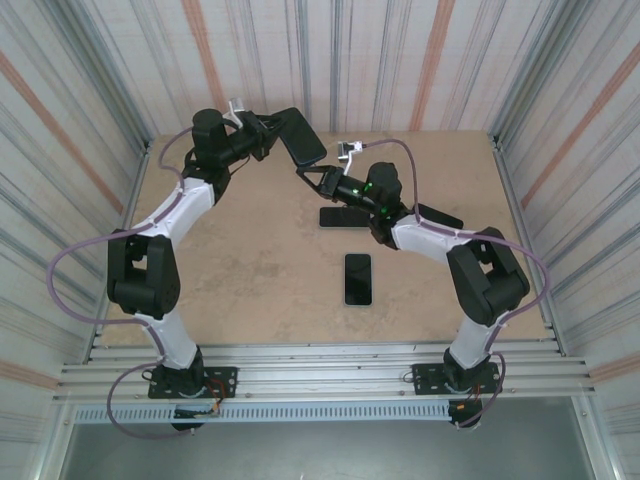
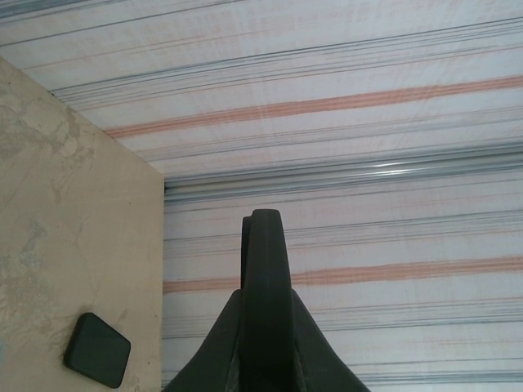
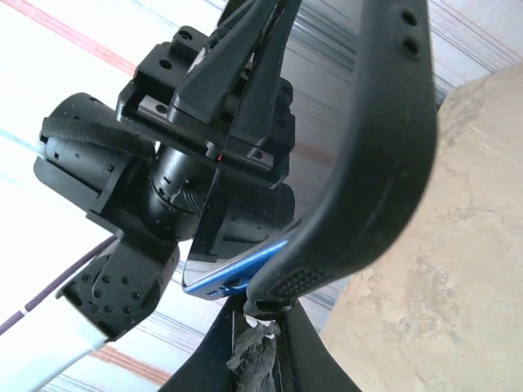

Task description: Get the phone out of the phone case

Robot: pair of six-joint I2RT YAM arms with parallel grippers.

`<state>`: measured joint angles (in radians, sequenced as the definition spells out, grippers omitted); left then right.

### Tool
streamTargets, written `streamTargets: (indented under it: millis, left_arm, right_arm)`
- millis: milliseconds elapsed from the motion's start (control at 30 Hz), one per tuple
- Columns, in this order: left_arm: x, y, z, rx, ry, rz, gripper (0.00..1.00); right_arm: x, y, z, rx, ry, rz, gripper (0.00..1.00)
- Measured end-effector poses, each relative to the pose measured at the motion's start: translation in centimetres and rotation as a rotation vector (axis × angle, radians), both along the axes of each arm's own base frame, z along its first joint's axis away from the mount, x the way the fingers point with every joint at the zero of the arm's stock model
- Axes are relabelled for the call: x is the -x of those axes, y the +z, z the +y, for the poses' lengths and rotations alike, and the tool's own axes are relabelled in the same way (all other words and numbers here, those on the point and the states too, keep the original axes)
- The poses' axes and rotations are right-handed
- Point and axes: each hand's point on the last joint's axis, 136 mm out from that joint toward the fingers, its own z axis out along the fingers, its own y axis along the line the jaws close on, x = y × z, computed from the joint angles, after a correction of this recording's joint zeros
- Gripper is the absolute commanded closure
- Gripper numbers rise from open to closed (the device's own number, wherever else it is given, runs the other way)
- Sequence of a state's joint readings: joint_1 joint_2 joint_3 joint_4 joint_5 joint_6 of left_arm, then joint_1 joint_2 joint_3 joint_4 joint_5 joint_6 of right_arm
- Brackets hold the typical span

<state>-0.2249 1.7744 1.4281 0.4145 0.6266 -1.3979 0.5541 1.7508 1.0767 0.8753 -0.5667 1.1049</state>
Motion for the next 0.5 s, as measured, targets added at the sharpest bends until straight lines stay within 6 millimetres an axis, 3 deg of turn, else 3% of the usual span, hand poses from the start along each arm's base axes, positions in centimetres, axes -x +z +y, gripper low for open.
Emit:
streamTargets:
  millis: [267,367,500]
  left_arm:
    - [0.0,-0.1,0.1,-0.015,-0.008,-0.011,1.0]
    - [0.2,0.1,0.5,-0.038,-0.026,-0.043,1.0]
    - [0.6,1.1,0.8,-0.083,-0.076,-0.129,1.0]
  right_arm:
    - [0.0,0.2,-1.2,0.042,0.002,-0.021,0.72]
    - [-0.5,0.2,-2.4,0.078,-0.012,-0.034,0.61]
    - [-0.7,0.2,-4.6,0.134,-0.018,-0.062,0.55]
